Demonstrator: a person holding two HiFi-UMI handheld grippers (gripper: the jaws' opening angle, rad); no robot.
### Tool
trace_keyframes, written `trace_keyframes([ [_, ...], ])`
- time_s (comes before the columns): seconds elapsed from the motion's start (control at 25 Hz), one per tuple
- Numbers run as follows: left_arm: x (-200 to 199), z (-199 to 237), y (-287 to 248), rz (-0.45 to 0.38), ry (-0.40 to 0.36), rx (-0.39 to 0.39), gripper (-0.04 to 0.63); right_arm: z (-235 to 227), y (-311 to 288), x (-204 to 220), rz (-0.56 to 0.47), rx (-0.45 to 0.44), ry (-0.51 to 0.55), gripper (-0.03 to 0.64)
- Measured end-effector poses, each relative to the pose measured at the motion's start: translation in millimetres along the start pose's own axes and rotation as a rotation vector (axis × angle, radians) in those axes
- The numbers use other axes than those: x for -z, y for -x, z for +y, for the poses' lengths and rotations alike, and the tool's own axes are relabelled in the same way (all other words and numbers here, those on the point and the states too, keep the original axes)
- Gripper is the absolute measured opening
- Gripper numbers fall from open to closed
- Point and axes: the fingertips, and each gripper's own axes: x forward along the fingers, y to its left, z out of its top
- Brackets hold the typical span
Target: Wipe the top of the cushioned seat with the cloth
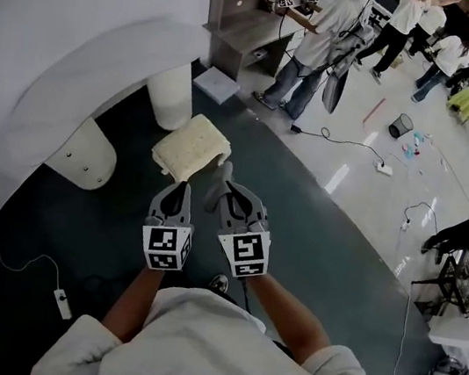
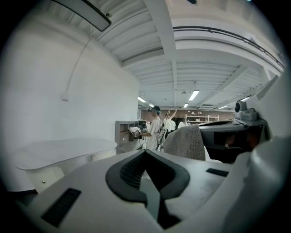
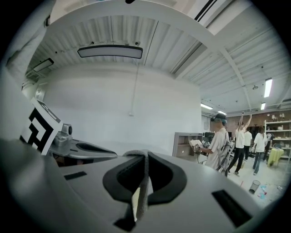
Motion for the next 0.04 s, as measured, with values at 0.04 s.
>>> trace_keyframes([
  [0.04, -2.0, -2.6, -1.1, -0.002, -0.007, 0.006, 0.014, -2.0, 0.7, -1.7, -0.002, -0.003, 0.005, 0.014],
])
